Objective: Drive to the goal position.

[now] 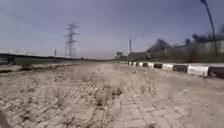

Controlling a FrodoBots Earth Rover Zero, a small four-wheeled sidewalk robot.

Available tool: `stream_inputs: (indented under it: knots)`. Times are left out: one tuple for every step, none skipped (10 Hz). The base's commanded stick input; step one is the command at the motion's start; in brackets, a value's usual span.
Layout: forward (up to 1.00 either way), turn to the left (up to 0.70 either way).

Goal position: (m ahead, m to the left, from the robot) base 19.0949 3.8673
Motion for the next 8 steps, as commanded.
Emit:
stream_inputs:
  knots:
    - [1.00,0.00]
    - [1.00,0.00]
    - [1.00,0.00]
    - [1.00,0.00]
    - [1.00,0.00]
    - [1.00,0.00]
    - [1.00,0.00]
    - [1.00,0.00]
